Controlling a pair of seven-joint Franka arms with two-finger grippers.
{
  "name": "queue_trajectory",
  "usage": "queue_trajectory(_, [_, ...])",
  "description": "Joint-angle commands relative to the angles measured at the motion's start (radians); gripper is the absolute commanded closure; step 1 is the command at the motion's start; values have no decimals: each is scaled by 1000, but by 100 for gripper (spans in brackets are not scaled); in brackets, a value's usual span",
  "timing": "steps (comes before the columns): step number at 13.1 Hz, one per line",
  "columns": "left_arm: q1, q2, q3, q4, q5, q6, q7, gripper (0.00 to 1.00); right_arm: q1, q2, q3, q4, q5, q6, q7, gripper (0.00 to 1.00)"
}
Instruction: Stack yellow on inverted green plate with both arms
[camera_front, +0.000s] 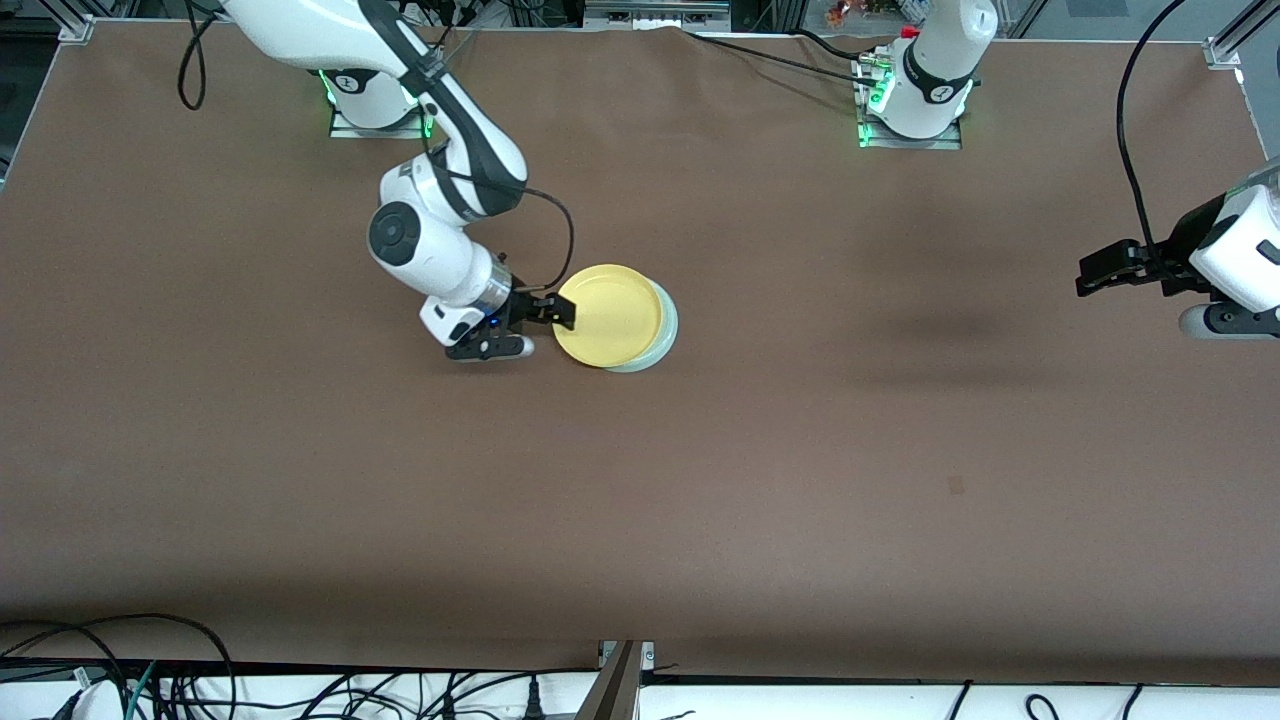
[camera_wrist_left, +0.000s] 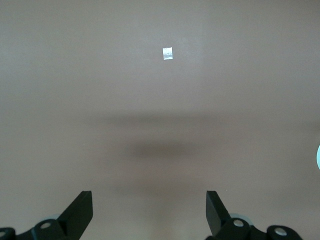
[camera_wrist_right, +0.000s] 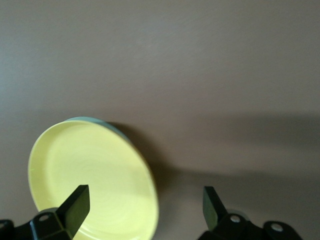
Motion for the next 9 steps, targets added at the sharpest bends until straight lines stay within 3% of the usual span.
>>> queue_trajectory(1, [1,12,-4,31,29,-9,13,0,-2,-31,-101,220,-109,-338,-15,0])
queue_trajectory(3, [1,10,-6,31,27,-14,15,0,-8,-25,-165,375,-142,-539,-70,0])
queue_trajectory(9, [2,7,-3,31,27,-16,26,0,-17,-37,-394,625,-162,-943,-271,0])
